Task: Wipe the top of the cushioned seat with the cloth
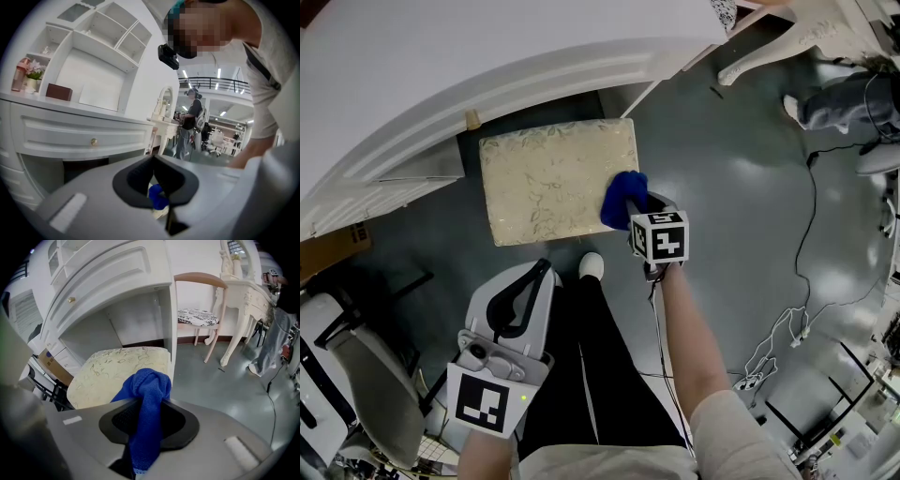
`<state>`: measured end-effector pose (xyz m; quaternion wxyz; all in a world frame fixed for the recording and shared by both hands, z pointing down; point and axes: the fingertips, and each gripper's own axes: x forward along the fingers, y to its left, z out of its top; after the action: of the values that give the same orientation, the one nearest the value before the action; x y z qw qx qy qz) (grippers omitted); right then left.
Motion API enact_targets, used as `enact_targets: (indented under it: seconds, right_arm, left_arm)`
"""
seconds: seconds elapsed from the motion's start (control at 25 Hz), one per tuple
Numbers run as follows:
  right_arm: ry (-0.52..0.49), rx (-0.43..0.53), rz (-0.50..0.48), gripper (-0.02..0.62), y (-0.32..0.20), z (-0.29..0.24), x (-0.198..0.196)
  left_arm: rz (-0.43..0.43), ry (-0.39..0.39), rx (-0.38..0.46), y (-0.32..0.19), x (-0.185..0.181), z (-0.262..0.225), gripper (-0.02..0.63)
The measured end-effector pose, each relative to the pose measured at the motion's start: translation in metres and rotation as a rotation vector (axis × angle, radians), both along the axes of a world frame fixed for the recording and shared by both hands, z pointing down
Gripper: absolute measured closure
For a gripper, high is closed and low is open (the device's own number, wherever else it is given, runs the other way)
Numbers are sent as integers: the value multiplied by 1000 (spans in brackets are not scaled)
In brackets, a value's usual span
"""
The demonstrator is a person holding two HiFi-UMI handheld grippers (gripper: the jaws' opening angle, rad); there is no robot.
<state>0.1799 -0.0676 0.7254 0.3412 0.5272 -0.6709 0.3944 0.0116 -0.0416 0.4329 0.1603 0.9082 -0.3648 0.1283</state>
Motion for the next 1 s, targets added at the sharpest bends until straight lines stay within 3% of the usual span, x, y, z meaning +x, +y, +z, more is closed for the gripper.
enact_targets:
  seconds: [0.6,1.0]
  right_arm:
    - [-5,-4,35,491,24,2,2]
    - [51,0,21,493,40,1,-8]
  left_arm:
    - [-3,9,-5,7,-12,0,606]
    - [10,20,-7,15,-24,2,606]
